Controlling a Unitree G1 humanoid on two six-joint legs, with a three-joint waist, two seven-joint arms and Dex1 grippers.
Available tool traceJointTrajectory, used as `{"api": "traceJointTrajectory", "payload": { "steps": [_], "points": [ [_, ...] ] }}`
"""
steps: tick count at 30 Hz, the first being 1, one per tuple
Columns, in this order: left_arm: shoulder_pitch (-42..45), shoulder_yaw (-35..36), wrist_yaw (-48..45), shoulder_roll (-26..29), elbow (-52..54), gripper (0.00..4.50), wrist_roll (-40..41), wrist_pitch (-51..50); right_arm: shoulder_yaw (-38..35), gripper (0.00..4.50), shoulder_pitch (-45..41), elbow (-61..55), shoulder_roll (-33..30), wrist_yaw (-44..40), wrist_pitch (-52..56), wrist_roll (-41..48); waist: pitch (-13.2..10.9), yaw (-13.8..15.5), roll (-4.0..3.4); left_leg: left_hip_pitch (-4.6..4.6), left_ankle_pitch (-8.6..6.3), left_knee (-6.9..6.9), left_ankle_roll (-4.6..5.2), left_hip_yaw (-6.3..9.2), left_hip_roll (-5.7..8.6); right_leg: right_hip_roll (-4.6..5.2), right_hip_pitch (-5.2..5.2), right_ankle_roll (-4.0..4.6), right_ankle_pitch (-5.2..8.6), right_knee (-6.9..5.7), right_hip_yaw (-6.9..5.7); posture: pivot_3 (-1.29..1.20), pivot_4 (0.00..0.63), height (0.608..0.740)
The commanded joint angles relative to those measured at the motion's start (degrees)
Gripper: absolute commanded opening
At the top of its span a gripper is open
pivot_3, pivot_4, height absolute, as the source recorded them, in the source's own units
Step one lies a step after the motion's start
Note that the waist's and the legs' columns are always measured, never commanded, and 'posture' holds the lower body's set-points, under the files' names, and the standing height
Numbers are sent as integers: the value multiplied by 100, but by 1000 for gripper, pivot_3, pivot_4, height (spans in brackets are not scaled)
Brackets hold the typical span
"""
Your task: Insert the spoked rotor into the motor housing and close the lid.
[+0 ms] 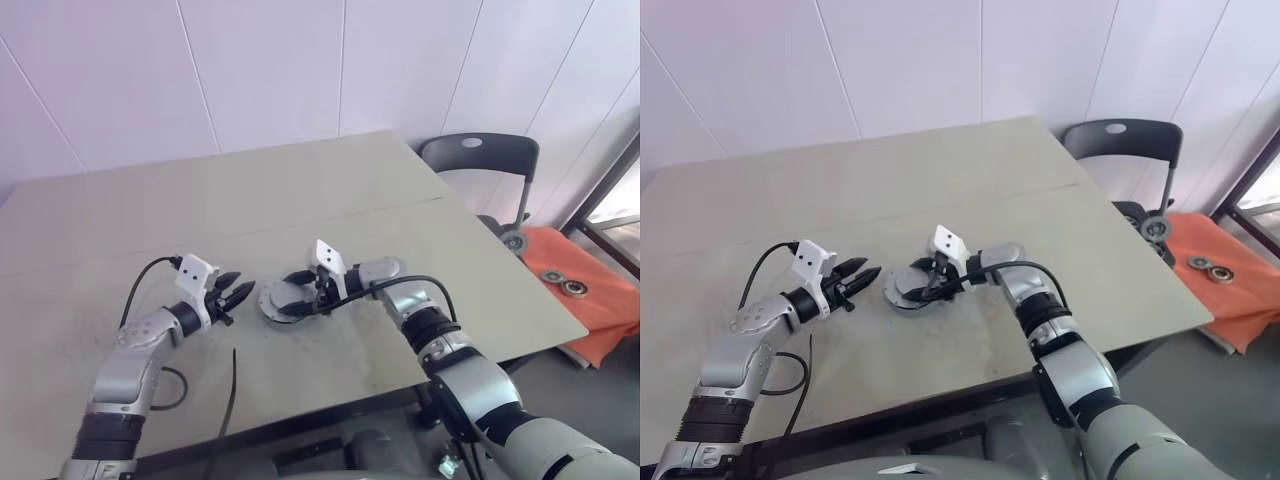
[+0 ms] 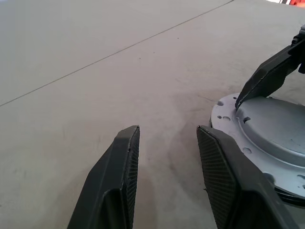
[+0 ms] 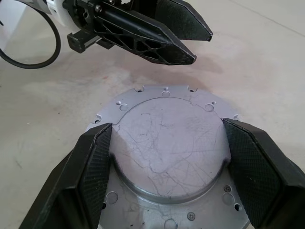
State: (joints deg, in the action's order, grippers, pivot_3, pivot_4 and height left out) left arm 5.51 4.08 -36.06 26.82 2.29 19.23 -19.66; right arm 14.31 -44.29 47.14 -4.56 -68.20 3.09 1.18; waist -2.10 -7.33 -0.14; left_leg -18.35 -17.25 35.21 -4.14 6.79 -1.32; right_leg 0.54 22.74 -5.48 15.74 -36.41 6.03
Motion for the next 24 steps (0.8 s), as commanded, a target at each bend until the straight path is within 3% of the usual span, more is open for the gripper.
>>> {"api": "traceJointTrajectory", "payload": {
  "steps": [1,6,10,24],
  "points": [
    [80,86,12,9,150,1992,2,60,73,3191,8,93,72,238,-172,-117,0,0,0,0,0,1,0,0,0,0,0,0,0,0,0,0,0,740],
    [60,85,15,8,168,1992,1,60,292,3191,48,254,27,396,-345,-403,0,1,0,-1,0,-1,0,0,0,0,-1,-2,-2,1,0,0,0,740],
    [52,92,12,15,174,1992,5,58,374,3191,145,169,-28,56,-294,-374,0,5,0,6,0,1,0,0,0,0,-8,0,-1,0,0,0,0,740],
    [85,89,7,19,123,1992,-13,82,45,3191,-44,-197,-1,-435,1063,217,0,28,-1,-11,-1,-11,1,0,0,4,3,12,-13,15,-2,0,0,740]
  ]
}}
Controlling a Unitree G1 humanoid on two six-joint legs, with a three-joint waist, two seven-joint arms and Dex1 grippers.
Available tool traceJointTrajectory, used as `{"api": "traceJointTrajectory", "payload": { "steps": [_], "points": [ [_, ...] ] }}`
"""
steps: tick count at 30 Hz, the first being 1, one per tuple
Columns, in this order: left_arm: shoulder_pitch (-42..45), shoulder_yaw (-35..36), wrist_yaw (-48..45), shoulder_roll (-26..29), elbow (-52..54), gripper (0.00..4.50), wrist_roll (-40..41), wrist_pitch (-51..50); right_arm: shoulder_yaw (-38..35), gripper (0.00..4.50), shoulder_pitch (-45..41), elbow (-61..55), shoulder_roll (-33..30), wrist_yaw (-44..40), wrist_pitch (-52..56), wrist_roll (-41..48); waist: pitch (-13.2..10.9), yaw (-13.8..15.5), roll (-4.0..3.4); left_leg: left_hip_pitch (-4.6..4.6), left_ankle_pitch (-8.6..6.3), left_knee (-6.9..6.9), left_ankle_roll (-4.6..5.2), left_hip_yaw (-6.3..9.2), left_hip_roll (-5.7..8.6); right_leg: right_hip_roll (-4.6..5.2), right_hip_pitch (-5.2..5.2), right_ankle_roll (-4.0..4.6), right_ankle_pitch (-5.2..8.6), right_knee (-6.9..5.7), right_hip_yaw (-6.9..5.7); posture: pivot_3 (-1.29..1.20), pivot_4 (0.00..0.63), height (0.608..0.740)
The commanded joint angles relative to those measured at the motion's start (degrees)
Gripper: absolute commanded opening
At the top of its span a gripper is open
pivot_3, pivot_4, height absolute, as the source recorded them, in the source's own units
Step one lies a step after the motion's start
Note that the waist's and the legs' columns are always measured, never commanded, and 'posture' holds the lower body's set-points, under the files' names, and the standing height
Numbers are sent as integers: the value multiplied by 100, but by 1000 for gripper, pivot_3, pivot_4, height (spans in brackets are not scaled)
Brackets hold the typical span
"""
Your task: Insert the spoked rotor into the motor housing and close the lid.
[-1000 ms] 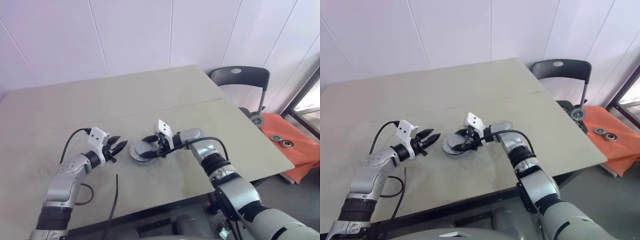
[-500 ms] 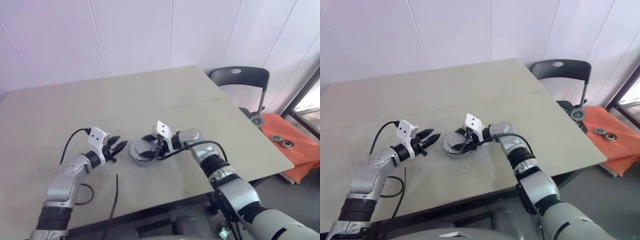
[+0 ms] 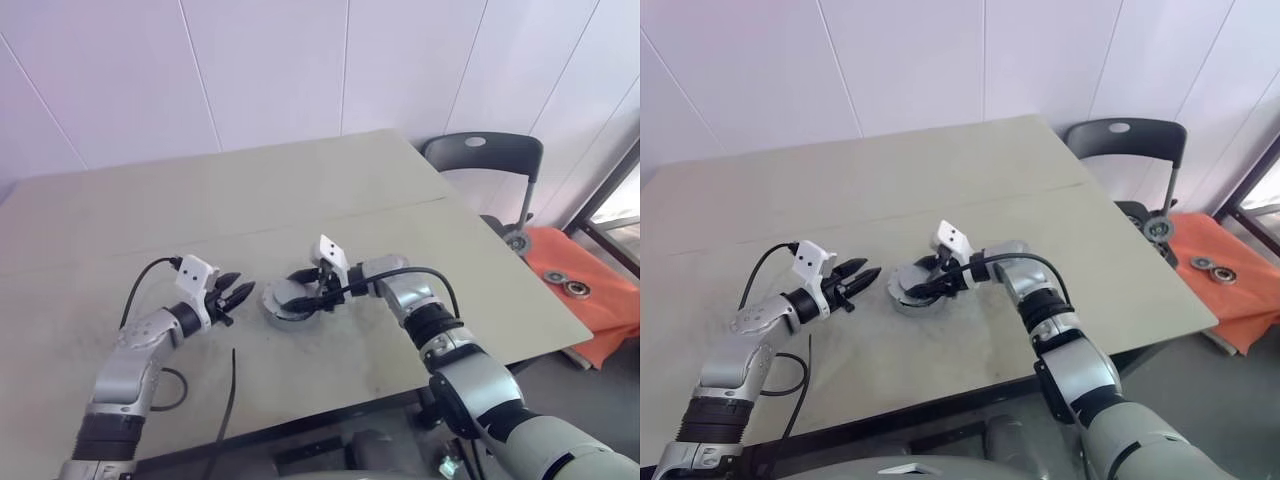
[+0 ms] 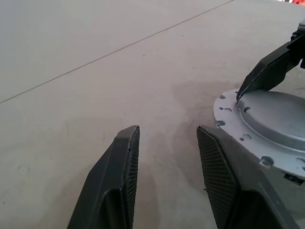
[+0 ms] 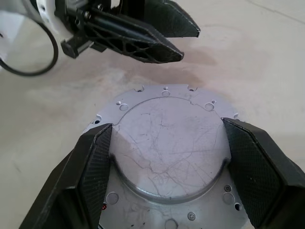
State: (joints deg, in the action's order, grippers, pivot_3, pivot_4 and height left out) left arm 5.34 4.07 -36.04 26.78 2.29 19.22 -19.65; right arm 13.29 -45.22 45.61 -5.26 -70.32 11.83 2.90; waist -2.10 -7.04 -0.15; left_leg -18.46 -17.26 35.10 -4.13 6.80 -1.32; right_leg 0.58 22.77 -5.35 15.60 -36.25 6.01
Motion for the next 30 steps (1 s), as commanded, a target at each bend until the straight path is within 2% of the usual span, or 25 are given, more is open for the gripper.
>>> {"api": "traceJointTrajectory", "payload": {
  "steps": [1,11,20,30],
  "points": [
    [105,88,4,22,120,1992,-13,83,158,3191,67,-75,63,-248,226,49,0,-4,0,0,0,-1,0,0,0,0,0,0,0,1,0,0,0,740],
    [91,103,10,26,121,1992,-11,86,234,3191,151,-233,7,-333,112,20,0,-3,-1,0,0,1,1,0,0,0,-1,-1,0,0,-1,0,0,740],
    [67,99,24,10,139,1992,-7,84,658,3191,357,-391,-211,-592,-376,-248,0,15,1,0,-1,1,1,0,0,1,-2,-3,1,2,-2,0,0,740],
    [71,101,25,10,140,1992,-3,78,659,3191,347,-321,-193,-487,-424,-303,1,28,1,0,-1,2,1,0,0,2,-5,-3,1,3,-2,0,0,740]
  ]
}}
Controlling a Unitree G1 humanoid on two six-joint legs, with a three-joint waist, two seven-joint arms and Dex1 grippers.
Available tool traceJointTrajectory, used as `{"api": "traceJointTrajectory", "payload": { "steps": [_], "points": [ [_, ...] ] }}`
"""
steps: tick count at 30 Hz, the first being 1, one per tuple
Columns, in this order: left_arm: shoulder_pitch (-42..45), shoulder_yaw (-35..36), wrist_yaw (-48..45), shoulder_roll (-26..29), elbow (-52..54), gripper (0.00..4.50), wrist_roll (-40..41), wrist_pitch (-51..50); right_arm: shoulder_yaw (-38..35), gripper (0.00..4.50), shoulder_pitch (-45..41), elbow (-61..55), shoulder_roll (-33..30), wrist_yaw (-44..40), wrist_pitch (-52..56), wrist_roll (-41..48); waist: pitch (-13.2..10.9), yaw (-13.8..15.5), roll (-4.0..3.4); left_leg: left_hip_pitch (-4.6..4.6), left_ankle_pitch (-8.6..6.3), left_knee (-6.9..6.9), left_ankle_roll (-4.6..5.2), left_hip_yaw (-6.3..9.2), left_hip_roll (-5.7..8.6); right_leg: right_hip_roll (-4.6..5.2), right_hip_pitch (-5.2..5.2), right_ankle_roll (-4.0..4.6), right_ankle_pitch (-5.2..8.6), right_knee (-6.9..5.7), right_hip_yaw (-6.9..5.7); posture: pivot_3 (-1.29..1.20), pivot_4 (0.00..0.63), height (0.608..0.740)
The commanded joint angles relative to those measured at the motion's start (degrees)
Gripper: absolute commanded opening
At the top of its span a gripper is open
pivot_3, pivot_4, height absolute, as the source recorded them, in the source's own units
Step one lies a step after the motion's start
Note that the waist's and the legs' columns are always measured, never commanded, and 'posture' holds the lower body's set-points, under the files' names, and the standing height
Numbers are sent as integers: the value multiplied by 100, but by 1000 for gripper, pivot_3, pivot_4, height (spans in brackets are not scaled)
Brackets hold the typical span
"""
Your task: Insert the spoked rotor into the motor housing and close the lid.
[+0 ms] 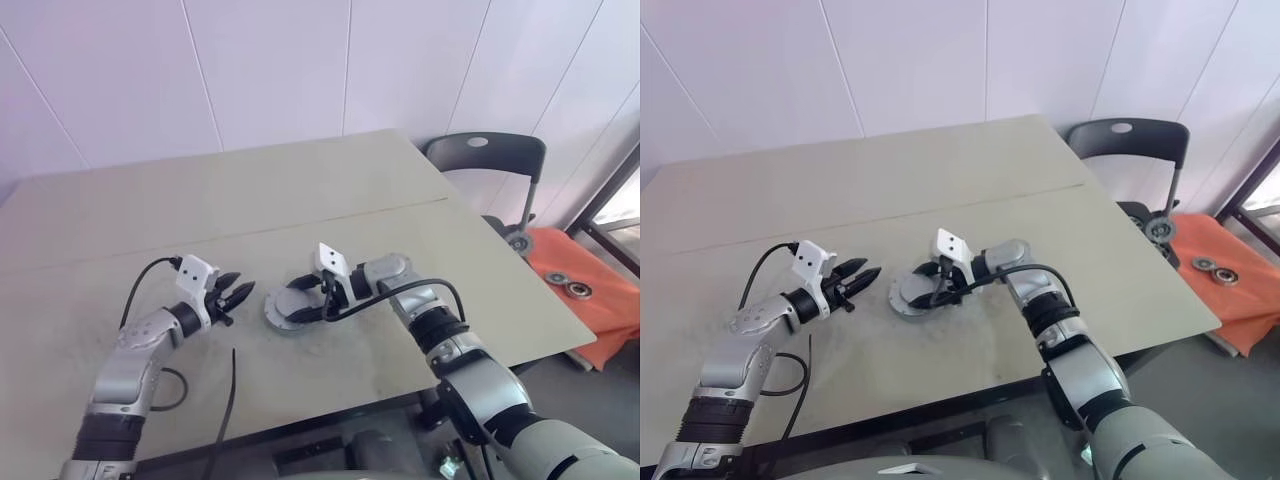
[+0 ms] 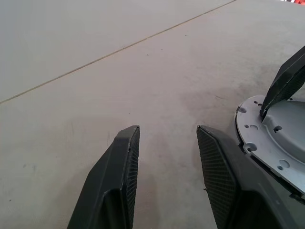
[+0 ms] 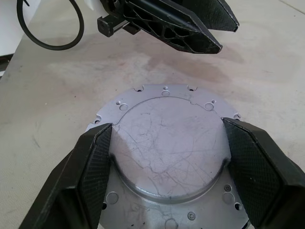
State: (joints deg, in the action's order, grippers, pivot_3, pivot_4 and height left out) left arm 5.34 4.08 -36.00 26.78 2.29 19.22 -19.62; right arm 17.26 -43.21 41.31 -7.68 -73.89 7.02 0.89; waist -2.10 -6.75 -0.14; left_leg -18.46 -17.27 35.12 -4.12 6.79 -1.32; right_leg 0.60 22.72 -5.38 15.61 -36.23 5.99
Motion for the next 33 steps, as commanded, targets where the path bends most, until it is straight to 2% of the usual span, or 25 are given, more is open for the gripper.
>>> {"api": "traceJointTrajectory", "payload": {
  "steps": [1,14,33],
  "points": [
    [70,100,22,10,139,1992,-3,74,292,3191,153,112,43,-100,38,-148,0,0,0,0,0,0,0,0,0,0,0,0,0,0,0,0,0,740],
    [47,103,48,-3,159,1992,-3,65,295,3191,101,281,182,290,98,-295,3,-28,3,19,0,7,0,0,0,-2,-20,0,0,-5,0,0,0,740],
    [58,104,54,-1,138,1992,-7,75,259,3191,42,271,234,248,463,-240,5,-39,3,35,0,14,0,0,0,-3,-33,-13,9,-16,0,0,0,740]
  ]
}}
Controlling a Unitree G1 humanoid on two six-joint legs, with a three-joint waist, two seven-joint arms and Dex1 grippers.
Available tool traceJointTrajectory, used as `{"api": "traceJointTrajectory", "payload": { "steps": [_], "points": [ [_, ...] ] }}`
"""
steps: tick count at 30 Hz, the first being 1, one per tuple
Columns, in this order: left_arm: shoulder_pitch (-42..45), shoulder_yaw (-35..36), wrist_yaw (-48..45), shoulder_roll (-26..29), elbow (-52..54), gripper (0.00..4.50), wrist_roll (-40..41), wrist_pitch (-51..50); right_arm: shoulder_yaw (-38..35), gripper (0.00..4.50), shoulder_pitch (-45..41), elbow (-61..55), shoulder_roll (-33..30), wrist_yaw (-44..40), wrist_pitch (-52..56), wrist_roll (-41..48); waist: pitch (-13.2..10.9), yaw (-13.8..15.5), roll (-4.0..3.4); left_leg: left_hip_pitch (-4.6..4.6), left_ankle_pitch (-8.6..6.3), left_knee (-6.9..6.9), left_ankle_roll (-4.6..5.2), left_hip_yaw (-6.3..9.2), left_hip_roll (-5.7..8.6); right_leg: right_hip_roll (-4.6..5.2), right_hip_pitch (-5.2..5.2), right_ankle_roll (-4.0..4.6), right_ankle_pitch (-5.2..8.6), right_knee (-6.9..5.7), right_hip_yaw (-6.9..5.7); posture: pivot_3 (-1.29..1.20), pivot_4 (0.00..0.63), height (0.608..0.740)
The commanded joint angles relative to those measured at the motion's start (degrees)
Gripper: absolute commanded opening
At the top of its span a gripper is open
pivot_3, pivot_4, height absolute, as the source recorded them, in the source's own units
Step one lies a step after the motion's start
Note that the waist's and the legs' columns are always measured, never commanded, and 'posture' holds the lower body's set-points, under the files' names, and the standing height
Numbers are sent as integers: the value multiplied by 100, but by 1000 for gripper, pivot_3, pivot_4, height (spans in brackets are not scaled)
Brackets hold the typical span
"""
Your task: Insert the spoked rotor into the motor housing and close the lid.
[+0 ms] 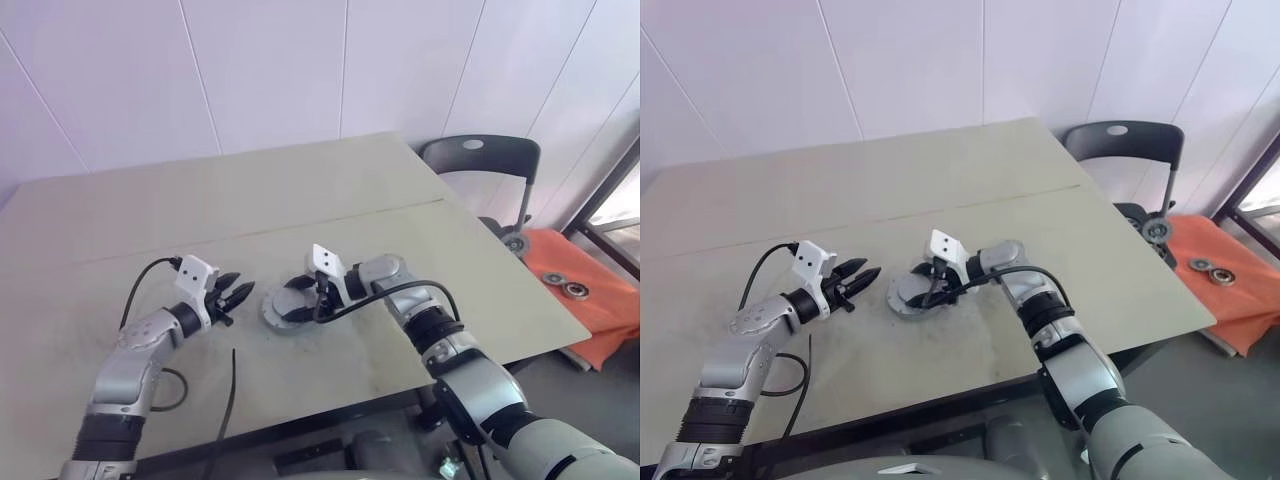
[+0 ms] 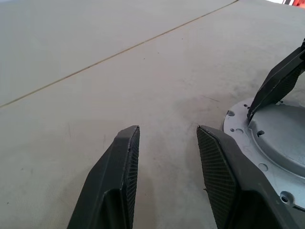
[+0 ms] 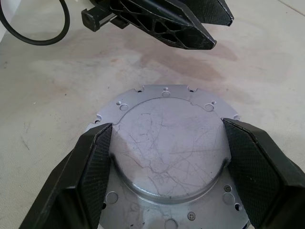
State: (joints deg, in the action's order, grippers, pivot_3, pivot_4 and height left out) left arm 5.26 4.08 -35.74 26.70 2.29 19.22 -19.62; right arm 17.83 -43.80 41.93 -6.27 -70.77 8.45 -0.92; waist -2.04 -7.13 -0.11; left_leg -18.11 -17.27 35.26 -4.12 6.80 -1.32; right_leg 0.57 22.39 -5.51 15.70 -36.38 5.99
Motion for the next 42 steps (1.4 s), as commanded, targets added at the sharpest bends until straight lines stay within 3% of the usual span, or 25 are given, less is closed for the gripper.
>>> {"api": "traceJointTrajectory", "payload": {
  "steps": [1,16,31,42],
  "points": [
    [71,102,30,6,131,1992,-10,77,201,3191,91,211,90,-68,325,-62,0,-1,0,1,0,0,0,0,0,0,0,0,0,-1,0,0,0,740],
    [51,102,34,3,147,1992,-15,91,104,3191,-11,-72,107,-400,1217,239,0,3,0,-11,0,-4,0,0,0,1,12,14,-9,2,0,0,0,740],
    [20,114,39,11,177,1992,-7,79,-109,3191,65,-78,310,345,544,233,0,-23,0,-10,0,-1,0,0,0,-1,15,12,-8,-3,-1,0,0,740],
    [11,96,37,2,161,1992,-10,75,-190,3191,78,-126,332,375,530,354,-1,-21,0,0,1,9,-1,0,0,-5,19,-2,2,-46,0,0,0,740]
  ]
}}
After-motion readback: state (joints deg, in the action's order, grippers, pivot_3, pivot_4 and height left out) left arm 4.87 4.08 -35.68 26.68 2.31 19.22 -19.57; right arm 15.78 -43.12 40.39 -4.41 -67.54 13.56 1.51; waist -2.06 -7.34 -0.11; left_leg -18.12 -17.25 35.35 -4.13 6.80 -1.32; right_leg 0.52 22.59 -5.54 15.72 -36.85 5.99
